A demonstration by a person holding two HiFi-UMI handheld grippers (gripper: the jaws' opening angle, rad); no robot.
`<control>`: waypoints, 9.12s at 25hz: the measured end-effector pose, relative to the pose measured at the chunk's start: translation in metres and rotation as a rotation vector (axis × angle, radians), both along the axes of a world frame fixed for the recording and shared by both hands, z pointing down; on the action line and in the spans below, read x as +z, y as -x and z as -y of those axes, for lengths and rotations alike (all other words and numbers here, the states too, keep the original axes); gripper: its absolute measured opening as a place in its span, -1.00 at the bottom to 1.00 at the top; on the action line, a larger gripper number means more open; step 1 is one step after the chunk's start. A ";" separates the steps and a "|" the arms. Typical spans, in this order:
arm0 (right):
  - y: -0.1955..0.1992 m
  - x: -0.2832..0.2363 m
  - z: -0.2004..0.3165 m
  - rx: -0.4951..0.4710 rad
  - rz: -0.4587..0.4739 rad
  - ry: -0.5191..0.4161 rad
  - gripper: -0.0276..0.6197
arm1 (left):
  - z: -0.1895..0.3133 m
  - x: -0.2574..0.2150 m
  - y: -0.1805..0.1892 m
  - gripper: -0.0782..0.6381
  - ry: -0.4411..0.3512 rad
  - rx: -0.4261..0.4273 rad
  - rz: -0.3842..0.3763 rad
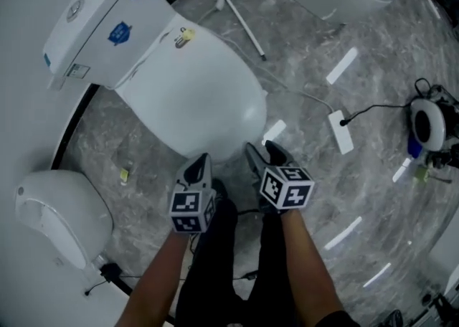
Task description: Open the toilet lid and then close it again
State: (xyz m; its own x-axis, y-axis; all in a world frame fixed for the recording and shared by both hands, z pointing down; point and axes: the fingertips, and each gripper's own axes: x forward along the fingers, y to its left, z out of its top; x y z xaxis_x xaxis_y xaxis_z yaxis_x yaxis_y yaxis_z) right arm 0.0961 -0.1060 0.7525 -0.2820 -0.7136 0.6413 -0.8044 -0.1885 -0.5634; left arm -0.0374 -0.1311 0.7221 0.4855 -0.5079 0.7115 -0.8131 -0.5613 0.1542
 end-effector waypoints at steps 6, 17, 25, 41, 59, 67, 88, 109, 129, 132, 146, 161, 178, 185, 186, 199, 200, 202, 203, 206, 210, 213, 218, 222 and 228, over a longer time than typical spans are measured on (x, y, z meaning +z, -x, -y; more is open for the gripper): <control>0.001 0.021 0.005 0.113 0.086 -0.009 -0.07 | -0.005 0.022 0.013 -0.76 0.025 0.025 0.026; 0.003 0.024 0.016 0.234 0.149 0.011 0.01 | -0.028 0.026 0.038 -0.76 0.068 0.027 0.053; 0.004 0.017 0.021 0.246 0.111 0.028 0.01 | -0.033 0.025 0.047 -0.76 0.084 0.011 0.051; 0.013 -0.012 0.019 0.239 0.193 0.044 0.00 | -0.054 0.033 0.025 -0.76 0.165 0.078 0.036; 0.023 -0.100 0.023 0.119 0.226 -0.027 -0.01 | -0.048 -0.009 -0.011 -0.76 0.159 0.048 -0.045; 0.031 -0.147 0.032 0.013 0.171 -0.088 -0.08 | -0.031 -0.059 -0.007 -0.77 0.122 -0.012 -0.167; 0.049 -0.256 0.069 -0.157 -0.076 -0.174 -0.83 | 0.067 -0.196 0.031 -0.77 -0.119 -0.121 -0.227; 0.097 -0.337 0.132 -0.280 -0.293 -0.271 -0.89 | 0.184 -0.268 0.083 -0.77 -0.248 -0.101 -0.148; 0.114 -0.352 0.177 -0.287 -0.347 -0.248 -0.89 | 0.262 -0.270 0.115 -0.77 -0.243 -0.088 -0.110; 0.114 -0.351 0.180 -0.285 -0.349 -0.246 -0.88 | 0.267 -0.269 0.117 -0.77 -0.243 -0.087 -0.109; 0.126 -0.342 0.184 -0.300 -0.314 -0.240 -0.89 | 0.245 -0.282 0.108 -0.77 -0.273 -0.017 -0.106; 0.177 -0.327 0.247 -0.419 -0.324 -0.262 -0.88 | 0.235 -0.312 0.143 -0.77 -0.336 -0.066 -0.094; 0.202 -0.314 0.266 -0.452 -0.348 -0.248 -0.88 | 0.278 -0.282 0.150 -0.77 -0.238 0.010 -0.060; 0.189 -0.312 0.247 -0.403 -0.304 -0.250 -0.89 | 0.252 -0.269 0.132 -0.77 -0.208 0.057 -0.075; 0.186 -0.310 0.241 -0.403 -0.302 -0.247 -0.89 | 0.247 -0.268 0.129 -0.77 -0.204 0.063 -0.076; 0.153 -0.287 0.178 -0.402 -0.304 -0.234 -0.89 | 0.196 -0.244 0.104 -0.77 -0.167 0.075 -0.066; 0.150 -0.285 0.173 -0.402 -0.303 -0.231 -0.89 | 0.192 -0.242 0.102 -0.77 -0.164 0.077 -0.063; 0.146 -0.279 0.164 -0.404 -0.303 -0.222 -0.89 | 0.184 -0.238 0.098 -0.77 -0.159 0.081 -0.055; 0.144 -0.276 0.159 -0.405 -0.304 -0.218 -0.88 | 0.181 -0.236 0.097 -0.77 -0.156 0.083 -0.051; 0.139 -0.266 0.145 -0.406 -0.303 -0.205 -0.89 | 0.169 -0.227 0.092 -0.77 -0.143 0.086 -0.045; 0.132 -0.253 0.131 -0.404 -0.301 -0.183 -0.89 | 0.157 -0.216 0.087 -0.77 -0.124 0.080 -0.030; 0.126 -0.242 0.119 -0.402 -0.305 -0.166 -0.89 | 0.146 -0.206 0.082 -0.77 -0.110 0.091 -0.007; 0.113 -0.223 0.101 -0.392 -0.315 -0.149 -0.89 | 0.131 -0.190 0.075 -0.77 -0.095 0.084 0.007; 0.105 -0.205 0.088 -0.386 -0.319 -0.139 -0.89 | 0.121 -0.176 0.068 -0.77 -0.079 0.076 0.010; 0.093 -0.171 0.066 -0.371 -0.328 -0.125 -0.89 | 0.104 -0.150 0.060 -0.77 -0.068 0.056 0.006</control>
